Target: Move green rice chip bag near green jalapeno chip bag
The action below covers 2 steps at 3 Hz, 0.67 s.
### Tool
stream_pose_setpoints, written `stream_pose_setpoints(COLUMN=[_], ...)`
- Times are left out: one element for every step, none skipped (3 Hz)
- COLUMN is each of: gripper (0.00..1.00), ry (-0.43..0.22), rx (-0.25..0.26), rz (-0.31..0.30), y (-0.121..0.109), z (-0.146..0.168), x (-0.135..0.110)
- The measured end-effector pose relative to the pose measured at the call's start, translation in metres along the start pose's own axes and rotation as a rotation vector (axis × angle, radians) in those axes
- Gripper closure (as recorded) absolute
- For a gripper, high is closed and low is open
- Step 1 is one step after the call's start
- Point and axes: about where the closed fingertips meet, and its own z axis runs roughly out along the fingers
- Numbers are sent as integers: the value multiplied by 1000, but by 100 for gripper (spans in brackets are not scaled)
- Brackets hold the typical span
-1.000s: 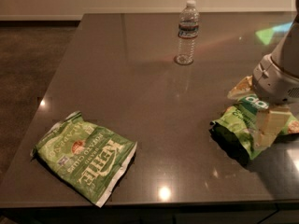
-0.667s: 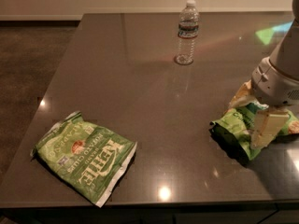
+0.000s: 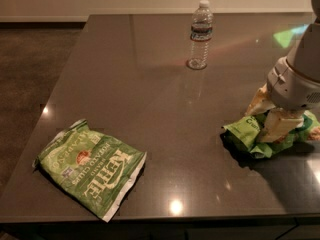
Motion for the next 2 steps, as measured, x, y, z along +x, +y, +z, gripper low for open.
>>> stream_pose_setpoints(gripper=[100, 100], ry=[-34, -68], rx=[6, 2], rz=[-44, -78], y=[-1, 0], z=[-14, -18], x=[-35, -74])
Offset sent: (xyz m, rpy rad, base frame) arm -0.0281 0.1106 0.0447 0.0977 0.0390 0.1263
